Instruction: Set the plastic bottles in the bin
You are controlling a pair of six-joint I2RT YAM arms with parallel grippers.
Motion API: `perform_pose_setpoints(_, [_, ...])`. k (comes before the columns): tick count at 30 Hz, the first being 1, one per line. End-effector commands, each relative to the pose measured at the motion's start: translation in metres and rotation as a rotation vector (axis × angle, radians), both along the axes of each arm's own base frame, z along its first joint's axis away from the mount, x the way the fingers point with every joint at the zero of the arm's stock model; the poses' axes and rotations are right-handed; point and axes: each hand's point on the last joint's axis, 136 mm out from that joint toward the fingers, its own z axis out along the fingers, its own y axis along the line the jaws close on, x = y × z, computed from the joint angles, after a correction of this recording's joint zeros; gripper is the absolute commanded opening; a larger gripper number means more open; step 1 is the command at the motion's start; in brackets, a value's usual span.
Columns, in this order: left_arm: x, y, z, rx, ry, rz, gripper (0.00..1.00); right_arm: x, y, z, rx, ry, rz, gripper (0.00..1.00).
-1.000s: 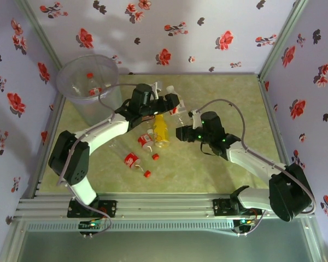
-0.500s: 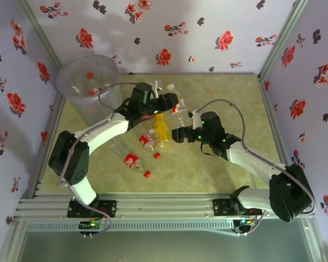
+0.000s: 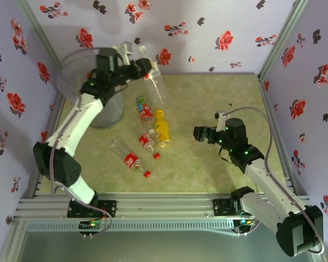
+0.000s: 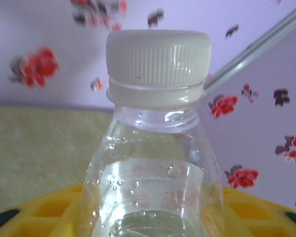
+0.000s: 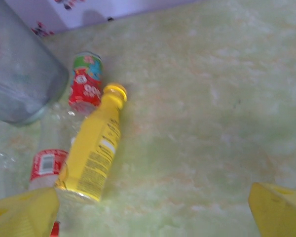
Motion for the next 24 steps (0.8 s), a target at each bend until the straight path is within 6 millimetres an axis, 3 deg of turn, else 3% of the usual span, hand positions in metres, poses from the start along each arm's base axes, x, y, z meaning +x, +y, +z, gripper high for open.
perform_pose_setpoints(1, [-0.025,0.045,0.059,0.073,-0.127,0.043,0.24,0.001,-0.007,-0.026,-0.039,0.056,-0.031,0.99])
perform_pose_setpoints(4, [-0.029,0.090,0.086,0.087,-0.184,0.134,0.00,0.008,-0.004,-0.038,-0.039,0.085,-0.038,0.99])
perform_pose_setpoints(9, [-0.031,0.173,0.101,0.122,-0.199,0.331,0.00,0.016,0.005,-0.040,-0.026,0.092,-0.016,0.99])
perform_pose_setpoints(14, [-0.022,0.240,0.084,0.265,-0.167,0.525,0.00,0.019,0.004,-0.044,-0.047,0.097,-0.016,0.99])
perform_pose_setpoints(19, [-0.001,0.271,0.049,0.329,-0.097,0.592,0.00,0.015,0.002,-0.051,-0.066,0.111,-0.009,0.99])
perform_pose_setpoints(24, [0.013,0.283,0.016,0.354,-0.062,0.640,0.00,0.012,-0.002,-0.060,-0.093,0.133,-0.016,0.99])
